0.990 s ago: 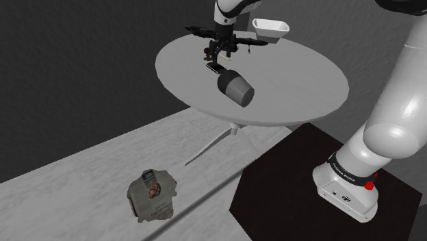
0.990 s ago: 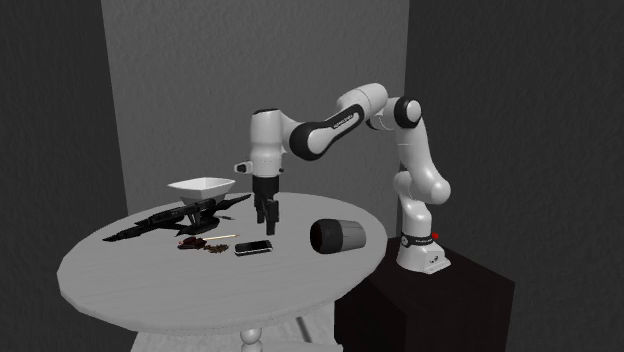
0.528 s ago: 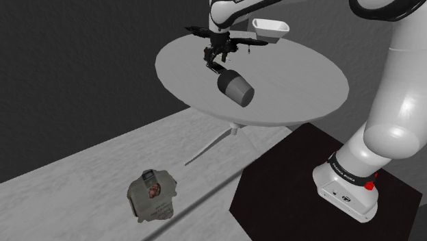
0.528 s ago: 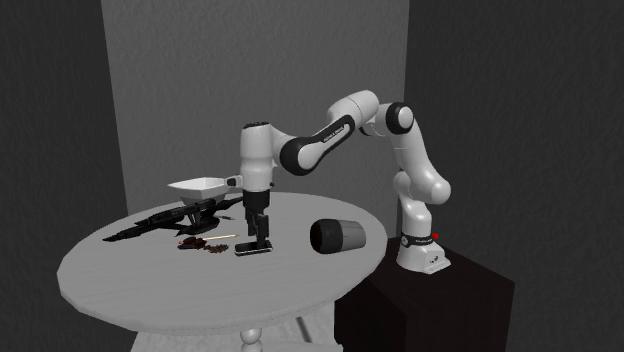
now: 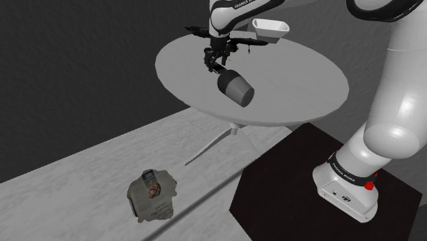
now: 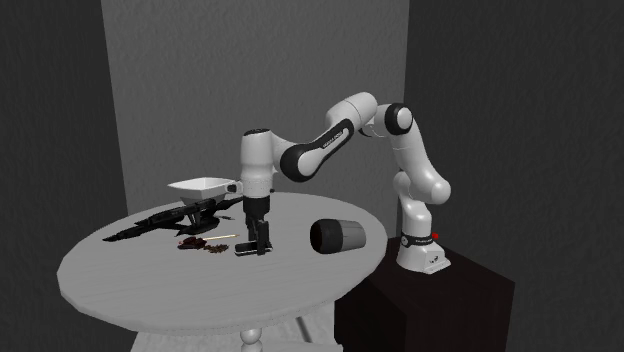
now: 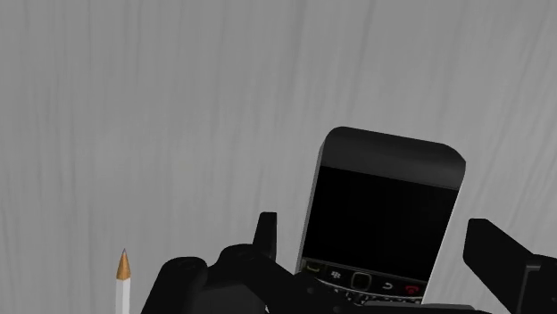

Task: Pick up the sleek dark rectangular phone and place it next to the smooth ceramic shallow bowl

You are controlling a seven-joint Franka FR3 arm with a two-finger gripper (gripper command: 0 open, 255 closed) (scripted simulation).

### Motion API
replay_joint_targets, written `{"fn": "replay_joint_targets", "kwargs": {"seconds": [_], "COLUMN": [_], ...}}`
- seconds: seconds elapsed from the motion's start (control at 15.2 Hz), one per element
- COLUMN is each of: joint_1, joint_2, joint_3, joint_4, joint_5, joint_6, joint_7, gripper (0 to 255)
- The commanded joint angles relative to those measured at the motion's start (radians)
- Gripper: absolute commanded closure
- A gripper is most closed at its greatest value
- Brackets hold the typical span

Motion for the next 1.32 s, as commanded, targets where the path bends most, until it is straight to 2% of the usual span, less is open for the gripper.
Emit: {"fn": "replay_joint_targets", "kwargs": {"seconds": [0.0, 0.07, 0.13, 0.73, 1.25], "joint_1": [0.0, 0.0, 0.0, 0.0, 0.0], "joint_2": [0.0, 0.0, 0.0, 0.0, -0.033], "joint_3": [0.0, 0.0, 0.0, 0.0, 0.003], "joint_4": [0.0, 0.0, 0.0, 0.0, 0.06], "joint_5": [0.0, 0.0, 0.0, 0.0, 0.009], "joint_6": [0.0, 0.0, 0.0, 0.0, -0.093], "joint_7": [0.0, 0.0, 0.0, 0.0, -0.009], "gripper": [0, 0, 255, 255, 255]}}
